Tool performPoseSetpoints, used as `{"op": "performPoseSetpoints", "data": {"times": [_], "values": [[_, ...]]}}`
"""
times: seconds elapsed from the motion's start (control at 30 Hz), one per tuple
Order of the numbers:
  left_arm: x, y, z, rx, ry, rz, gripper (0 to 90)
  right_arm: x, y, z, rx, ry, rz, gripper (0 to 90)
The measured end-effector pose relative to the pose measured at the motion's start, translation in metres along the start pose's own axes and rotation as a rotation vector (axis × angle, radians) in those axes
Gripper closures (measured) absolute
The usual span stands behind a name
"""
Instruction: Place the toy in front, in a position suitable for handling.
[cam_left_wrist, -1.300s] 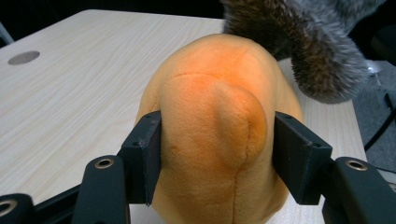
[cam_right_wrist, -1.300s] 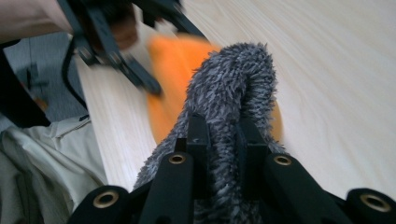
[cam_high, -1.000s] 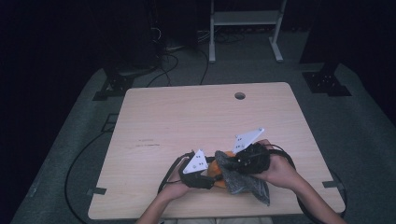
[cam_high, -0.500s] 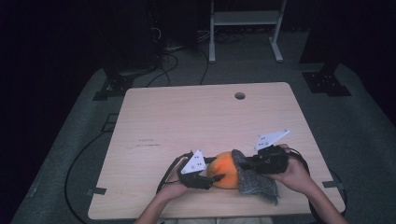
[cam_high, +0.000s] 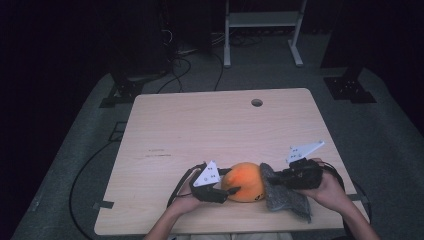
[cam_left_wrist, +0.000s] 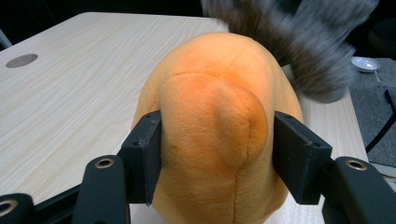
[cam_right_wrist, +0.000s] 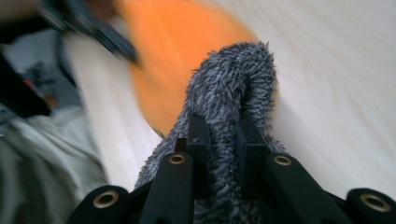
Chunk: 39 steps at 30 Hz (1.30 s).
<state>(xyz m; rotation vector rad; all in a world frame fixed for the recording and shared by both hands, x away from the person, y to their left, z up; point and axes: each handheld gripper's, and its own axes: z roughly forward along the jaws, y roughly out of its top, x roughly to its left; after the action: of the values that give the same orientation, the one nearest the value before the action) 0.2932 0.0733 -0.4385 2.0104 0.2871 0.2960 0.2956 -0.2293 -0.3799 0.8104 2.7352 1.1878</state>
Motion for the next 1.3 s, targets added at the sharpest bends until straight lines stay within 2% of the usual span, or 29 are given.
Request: {"op": "performPoseSetpoints", "data": {"times": [0.03,0.1,0.17,0.2,0.27,0.33,0.37,0.47,0.53,0.7,0.87,0.93,1.17,1.23,1.3], "values": [[0.000,0.000,0.000,0.000,0.002,0.000,38.7,0.006,0.013,-0.002,-0.007,0.025,-0.034,78.0],[-0.001,0.001,0.001,-0.002,0.005,0.000,38.5,0.019,0.033,0.002,0.000,0.042,-0.091,78.0],[-0.003,0.002,0.002,-0.001,0.007,0.010,38.3,0.035,0.057,0.015,0.039,0.055,-0.173,77.9],[-0.004,0.003,0.002,0.003,0.009,0.021,38.0,0.039,0.063,0.020,0.057,0.055,-0.198,77.8],[-0.005,0.002,0.000,0.017,0.013,0.032,37.3,0.045,0.077,0.036,0.096,0.057,-0.229,77.8],[-0.004,0.000,-0.002,0.022,0.021,0.026,37.1,0.045,0.085,0.049,0.121,0.062,-0.232,78.0],[-0.003,-0.002,-0.003,0.016,0.018,0.018,37.4,0.044,0.086,0.050,0.117,0.065,-0.225,78.0],[-0.003,-0.004,-0.004,0.012,0.012,0.028,38.2,0.036,0.084,0.047,0.095,0.055,-0.199,78.1],[-0.004,-0.003,-0.003,0.011,0.010,0.039,38.3,0.026,0.079,0.041,0.085,0.048,-0.160,78.1],[-0.003,-0.004,-0.004,0.018,-0.002,0.036,38.2,0.005,0.055,0.027,0.065,0.037,-0.077,78.2],[0.000,-0.006,-0.005,0.020,-0.016,0.004,37.7,-0.007,0.026,0.021,0.035,0.043,-0.011,78.2],[0.000,-0.006,-0.005,0.023,-0.018,-0.001,37.3,-0.010,0.014,0.021,0.010,0.059,0.015,78.3],[0.001,-0.007,-0.007,0.040,-0.023,-0.024,35.4,-0.013,-0.008,0.021,-0.026,0.086,0.076,78.3],[0.002,-0.006,-0.008,0.054,-0.030,-0.044,32.0,-0.008,-0.012,0.022,-0.042,0.101,0.082,78.2],[0.002,-0.003,-0.010,0.085,-0.038,-0.096,24.4,-0.001,-0.013,0.022,-0.047,0.094,0.067,78.2]]}}
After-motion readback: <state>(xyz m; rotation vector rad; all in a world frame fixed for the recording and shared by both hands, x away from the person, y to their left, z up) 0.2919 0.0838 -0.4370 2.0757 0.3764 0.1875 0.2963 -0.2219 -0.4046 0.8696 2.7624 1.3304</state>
